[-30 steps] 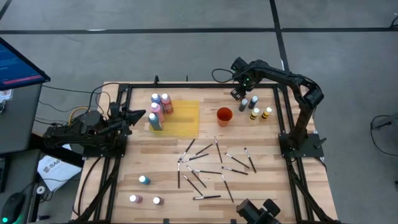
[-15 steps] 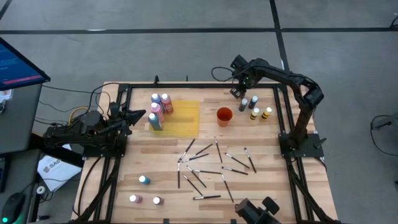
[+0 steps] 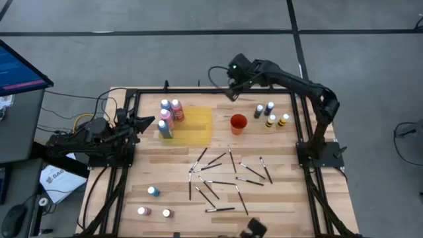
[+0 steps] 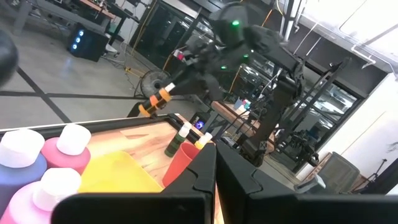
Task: Pick & Place Paint Supplies
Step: Put the yellow paint bottle into the yellow bin, then put the blue paint bottle into the yellow bin
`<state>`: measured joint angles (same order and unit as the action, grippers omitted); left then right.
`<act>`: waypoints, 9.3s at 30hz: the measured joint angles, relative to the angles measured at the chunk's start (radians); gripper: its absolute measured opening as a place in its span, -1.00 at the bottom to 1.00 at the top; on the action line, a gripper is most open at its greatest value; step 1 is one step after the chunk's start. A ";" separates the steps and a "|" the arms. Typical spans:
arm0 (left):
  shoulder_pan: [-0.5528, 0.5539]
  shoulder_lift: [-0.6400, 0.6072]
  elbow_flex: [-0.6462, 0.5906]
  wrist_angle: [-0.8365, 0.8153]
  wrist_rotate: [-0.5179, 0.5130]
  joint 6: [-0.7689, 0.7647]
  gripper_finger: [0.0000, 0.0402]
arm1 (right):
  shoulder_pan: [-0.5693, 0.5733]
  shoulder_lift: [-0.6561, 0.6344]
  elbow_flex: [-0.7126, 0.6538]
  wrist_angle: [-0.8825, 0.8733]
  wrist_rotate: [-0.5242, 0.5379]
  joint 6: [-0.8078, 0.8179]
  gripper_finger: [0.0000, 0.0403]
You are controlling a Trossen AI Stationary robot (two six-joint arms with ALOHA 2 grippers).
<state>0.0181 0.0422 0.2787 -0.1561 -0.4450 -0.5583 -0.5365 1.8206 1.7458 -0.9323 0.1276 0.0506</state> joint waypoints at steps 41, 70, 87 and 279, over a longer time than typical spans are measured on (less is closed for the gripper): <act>0.000 0.065 0.000 0.025 0.001 -0.008 -0.99 | 0.214 0.643 0.605 0.037 -0.154 -0.104 -0.45; 0.000 0.068 0.000 0.043 -0.002 -0.004 -0.99 | 0.192 0.655 0.604 0.125 -0.150 -0.138 -0.14; 0.000 0.085 0.000 0.145 0.262 -0.035 -0.82 | 0.169 0.408 0.604 -0.036 -0.158 -0.195 0.23; 0.059 1.140 0.753 -0.691 0.149 -0.143 -0.50 | 0.141 -1.324 -0.821 0.566 -0.331 0.187 0.23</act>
<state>0.0776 1.1817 1.0313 -0.8468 -0.2959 -0.7014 -0.3957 0.4965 0.9253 -0.3663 -0.2035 0.2374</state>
